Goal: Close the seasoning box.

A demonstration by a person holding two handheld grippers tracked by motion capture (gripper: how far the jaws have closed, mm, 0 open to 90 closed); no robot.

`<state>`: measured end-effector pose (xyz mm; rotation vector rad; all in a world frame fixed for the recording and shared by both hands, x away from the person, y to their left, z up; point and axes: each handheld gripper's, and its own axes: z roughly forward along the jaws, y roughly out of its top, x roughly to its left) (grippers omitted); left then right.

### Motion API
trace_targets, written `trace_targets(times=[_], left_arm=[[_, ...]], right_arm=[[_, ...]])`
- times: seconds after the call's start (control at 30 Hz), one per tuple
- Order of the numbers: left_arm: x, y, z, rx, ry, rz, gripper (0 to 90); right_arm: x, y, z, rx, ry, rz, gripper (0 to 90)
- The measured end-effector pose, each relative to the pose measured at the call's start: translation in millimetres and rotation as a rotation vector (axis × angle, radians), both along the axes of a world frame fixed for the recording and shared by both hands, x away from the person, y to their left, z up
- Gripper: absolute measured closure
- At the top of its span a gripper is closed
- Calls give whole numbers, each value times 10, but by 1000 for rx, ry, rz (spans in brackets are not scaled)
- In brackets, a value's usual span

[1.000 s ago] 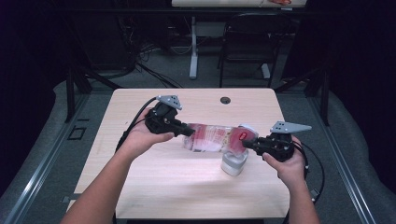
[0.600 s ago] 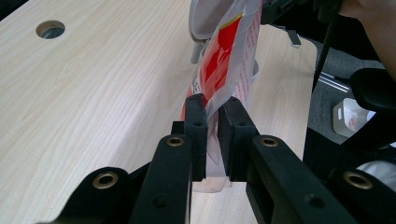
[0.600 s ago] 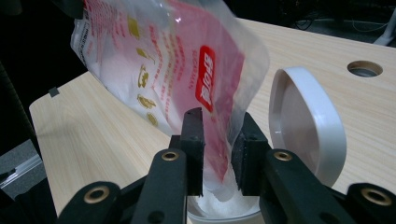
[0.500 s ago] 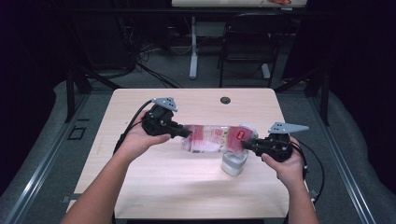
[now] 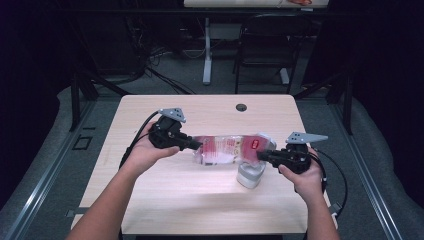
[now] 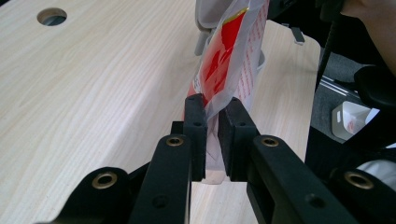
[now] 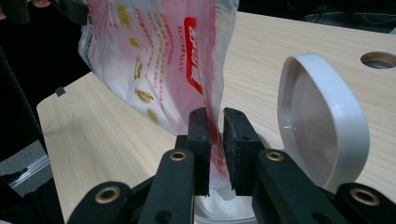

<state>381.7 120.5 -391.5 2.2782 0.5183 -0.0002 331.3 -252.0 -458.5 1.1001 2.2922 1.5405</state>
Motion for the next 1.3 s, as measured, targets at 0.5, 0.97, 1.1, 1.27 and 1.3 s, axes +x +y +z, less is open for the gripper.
trace_targets(times=[0.5,0.97,1.1,1.27,1.3], left_arm=[[11,68,-144,-3,21,6,816],[26,107,-251,-7,42,9,810],[20,115,-288,5,41,18,810],[8,145,-334,8,47,20,811],[6,153,-342,7,48,19,811]], right_arm=[[-2,13,0,24,-15,13,847],[-24,44,44,32,-33,21,860],[-41,66,69,15,-50,8,860],[-56,99,93,12,-57,10,861],[-59,106,97,12,-58,9,862]])
